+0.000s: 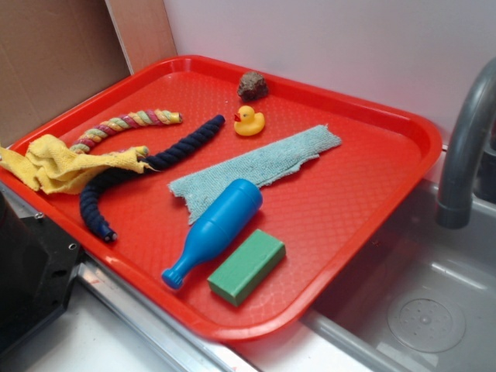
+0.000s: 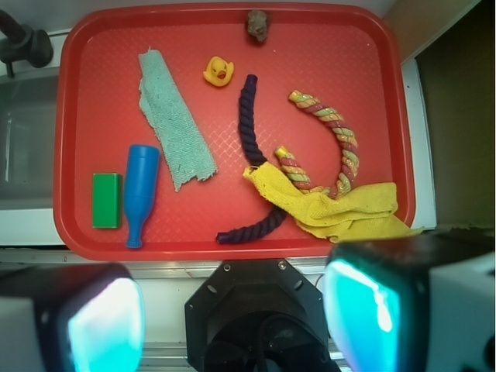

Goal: Grab the yellow duck.

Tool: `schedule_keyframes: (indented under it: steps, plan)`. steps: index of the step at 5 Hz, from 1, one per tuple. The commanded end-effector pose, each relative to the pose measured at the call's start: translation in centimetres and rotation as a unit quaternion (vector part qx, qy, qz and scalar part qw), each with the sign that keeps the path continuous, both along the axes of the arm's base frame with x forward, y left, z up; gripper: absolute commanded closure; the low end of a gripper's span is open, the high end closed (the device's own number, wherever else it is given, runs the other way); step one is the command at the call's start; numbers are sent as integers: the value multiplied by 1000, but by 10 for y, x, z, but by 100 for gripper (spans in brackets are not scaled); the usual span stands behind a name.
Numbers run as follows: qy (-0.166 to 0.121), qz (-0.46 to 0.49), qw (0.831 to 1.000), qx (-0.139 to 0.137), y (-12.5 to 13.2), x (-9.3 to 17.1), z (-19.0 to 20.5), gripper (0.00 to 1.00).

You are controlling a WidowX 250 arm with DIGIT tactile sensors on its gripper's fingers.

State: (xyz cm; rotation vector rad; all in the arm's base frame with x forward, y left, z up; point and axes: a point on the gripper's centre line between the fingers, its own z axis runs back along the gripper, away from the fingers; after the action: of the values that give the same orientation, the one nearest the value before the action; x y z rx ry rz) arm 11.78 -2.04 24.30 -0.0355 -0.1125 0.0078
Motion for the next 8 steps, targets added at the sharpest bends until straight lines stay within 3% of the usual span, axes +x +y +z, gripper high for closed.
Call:
schedule_keyframes:
  steps: [1,2,3,4,5,6,7,8]
  plan:
    - [0,0,1000,0,0,0,0,0]
    - [45,85,994,51,40,44,-50,0]
    - [-72,27,996,52,80,101,-88,0]
    - [-50,30,995,80,78,129,-138,0]
    - [-72,-4,996,51,57,162,-149,0]
    - [-48,-120,990,63,12,175,-167,0]
    - [-25,-131,987,87,-3,183,-183,0]
    - [-7,-156,984,86,-16,192,-197,0]
